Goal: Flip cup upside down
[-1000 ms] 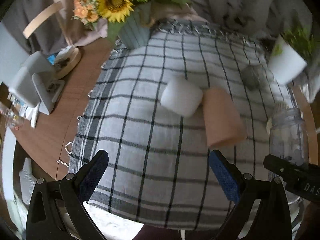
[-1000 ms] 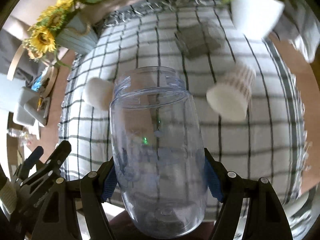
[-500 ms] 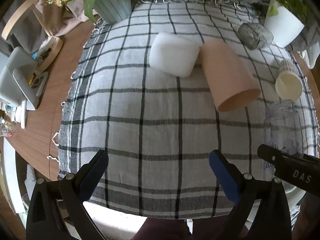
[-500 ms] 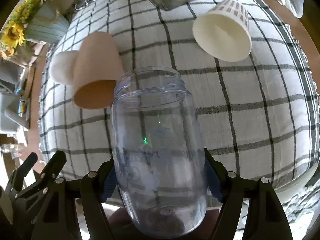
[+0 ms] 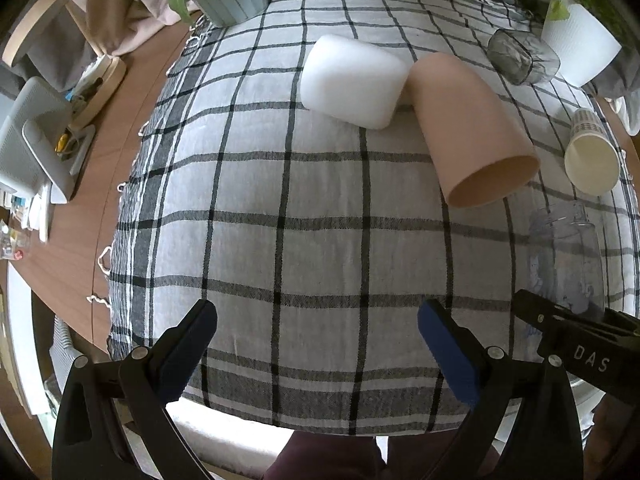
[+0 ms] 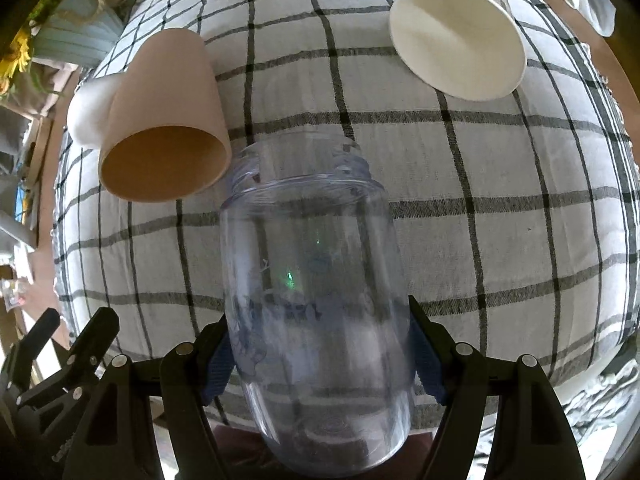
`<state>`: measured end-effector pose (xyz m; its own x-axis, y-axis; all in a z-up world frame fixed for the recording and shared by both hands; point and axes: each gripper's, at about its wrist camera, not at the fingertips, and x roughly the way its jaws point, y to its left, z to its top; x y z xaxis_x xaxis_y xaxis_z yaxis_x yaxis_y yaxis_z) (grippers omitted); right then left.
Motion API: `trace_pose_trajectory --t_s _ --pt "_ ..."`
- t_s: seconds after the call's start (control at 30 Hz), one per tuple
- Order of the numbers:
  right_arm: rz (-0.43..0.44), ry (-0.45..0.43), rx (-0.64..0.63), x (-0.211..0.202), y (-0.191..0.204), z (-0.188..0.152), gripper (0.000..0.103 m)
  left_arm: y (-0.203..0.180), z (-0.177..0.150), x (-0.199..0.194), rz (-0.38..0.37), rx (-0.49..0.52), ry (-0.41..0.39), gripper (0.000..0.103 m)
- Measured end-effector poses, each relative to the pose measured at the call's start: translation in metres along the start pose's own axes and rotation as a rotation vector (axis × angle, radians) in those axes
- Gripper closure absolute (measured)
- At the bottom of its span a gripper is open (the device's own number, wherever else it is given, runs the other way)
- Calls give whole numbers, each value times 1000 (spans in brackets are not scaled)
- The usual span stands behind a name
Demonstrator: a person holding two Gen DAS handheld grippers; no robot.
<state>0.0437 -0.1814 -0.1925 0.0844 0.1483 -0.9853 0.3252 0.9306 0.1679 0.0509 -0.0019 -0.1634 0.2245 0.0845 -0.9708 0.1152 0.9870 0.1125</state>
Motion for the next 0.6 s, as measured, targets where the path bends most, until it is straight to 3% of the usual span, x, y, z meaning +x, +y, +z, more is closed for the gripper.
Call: trace_pose_trajectory --t_s 0.17,0.37,0.6 --pt "3 12 -16 2 3 -1 27 0 0 1 3 -13 6 1" --pt "23 16 -22 0 0 1 18 0 0 -11 14 -20 -21 1" --pt "72 -76 -27 -61 -9 -11 15 -12 -10 -43 -27 -8 -89 0"
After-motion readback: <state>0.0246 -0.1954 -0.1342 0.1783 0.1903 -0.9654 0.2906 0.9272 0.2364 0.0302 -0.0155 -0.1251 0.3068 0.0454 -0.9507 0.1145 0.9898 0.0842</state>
